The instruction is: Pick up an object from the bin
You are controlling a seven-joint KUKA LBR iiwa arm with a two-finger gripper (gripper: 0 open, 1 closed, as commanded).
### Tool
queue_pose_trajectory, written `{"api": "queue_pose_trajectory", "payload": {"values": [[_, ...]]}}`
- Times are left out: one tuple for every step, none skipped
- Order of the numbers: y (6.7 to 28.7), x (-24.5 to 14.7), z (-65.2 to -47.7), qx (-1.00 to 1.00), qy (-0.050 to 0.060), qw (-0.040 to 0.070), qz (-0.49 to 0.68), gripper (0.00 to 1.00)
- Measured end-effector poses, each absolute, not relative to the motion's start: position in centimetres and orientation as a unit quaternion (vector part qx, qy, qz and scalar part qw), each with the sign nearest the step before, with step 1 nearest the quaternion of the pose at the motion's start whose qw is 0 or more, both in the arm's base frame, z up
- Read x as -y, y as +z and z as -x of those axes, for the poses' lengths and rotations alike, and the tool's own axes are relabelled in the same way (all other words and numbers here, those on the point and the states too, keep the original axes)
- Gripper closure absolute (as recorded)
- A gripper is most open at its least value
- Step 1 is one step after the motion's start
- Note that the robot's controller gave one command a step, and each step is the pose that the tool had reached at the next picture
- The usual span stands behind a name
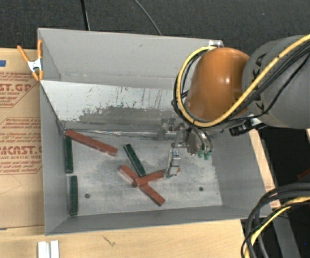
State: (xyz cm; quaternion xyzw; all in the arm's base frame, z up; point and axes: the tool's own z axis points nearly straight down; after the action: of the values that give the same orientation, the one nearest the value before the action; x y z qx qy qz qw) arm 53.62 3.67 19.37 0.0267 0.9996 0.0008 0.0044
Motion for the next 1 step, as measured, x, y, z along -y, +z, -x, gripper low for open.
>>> {"api": "queue_pose_trajectory", "payload": {"values": [[13.58, -1.32, -51.52, -1.000, 0.000, 0.002, -0.028, 0.00]]}}
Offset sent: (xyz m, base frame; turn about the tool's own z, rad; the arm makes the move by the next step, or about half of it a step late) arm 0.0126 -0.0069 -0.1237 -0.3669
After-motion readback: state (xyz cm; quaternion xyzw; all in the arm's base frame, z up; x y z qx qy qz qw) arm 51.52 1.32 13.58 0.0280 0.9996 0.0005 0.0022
